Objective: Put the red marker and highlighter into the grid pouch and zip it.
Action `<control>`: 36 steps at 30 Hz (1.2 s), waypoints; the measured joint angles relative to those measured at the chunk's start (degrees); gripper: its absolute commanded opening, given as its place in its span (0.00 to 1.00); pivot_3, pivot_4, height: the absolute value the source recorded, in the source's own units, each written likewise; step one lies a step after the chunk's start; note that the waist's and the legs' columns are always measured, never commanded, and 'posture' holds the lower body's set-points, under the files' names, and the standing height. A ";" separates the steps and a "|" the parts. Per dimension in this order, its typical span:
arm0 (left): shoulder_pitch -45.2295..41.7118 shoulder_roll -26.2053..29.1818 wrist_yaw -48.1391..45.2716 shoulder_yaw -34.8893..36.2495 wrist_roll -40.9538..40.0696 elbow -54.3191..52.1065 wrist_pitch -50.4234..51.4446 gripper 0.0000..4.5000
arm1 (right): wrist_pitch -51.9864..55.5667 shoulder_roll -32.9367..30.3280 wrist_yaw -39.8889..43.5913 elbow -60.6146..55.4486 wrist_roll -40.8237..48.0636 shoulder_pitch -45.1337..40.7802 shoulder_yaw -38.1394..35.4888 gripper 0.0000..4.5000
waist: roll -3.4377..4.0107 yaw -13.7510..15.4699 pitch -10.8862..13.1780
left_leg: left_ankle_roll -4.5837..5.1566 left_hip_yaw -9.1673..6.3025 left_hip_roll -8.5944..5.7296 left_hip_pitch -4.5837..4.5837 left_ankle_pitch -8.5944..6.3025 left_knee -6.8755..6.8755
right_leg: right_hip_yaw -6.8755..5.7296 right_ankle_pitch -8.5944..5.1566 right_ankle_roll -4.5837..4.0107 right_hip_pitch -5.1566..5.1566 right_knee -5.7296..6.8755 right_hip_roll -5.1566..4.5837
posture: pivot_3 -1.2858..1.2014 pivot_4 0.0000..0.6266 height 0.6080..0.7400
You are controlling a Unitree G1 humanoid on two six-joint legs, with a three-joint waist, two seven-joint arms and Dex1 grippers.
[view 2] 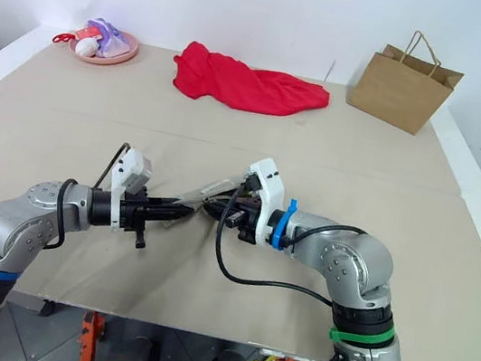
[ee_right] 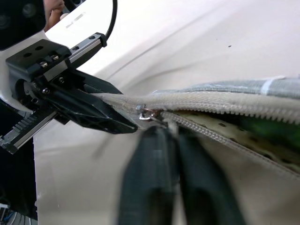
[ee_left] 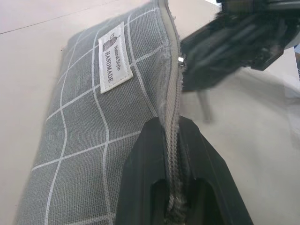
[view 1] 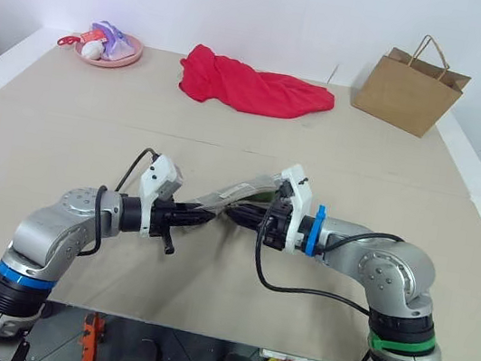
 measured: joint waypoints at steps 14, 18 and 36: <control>1.01 -0.39 -0.22 -0.19 0.09 0.09 -2.07 0.00 | -5.49 -15.40 10.04 1.74 -4.94 -0.38 1.36 0.01 | 0.01 0.20 0.01 | 0.01 0.14 -0.15 -0.05 -0.01 0.00 | -0.03 -0.06 0.13 0.02 -0.08 -0.23 | 0.52 0.24 1.00; 1.39 -0.41 -0.21 -0.33 0.15 0.58 -2.48 0.00 | -12.74 -23.50 15.04 8.93 -11.67 0.18 1.43 0.01 | -0.01 0.16 0.02 | 0.08 0.27 -0.16 -0.05 -0.05 0.00 | 0.10 -0.04 0.17 -0.01 -0.10 -0.22 | 0.52 0.24 1.00; -0.29 0.86 -2.91 -1.32 2.54 2.78 -4.41 0.00 | -15.36 -26.86 25.34 2.66 -8.95 6.97 -1.51 0.84 | 0.00 0.12 0.05 | 0.17 0.26 -0.11 -0.04 -0.11 -0.02 | 0.20 -0.04 0.15 -0.05 -0.09 -0.17 | 0.52 0.24 1.00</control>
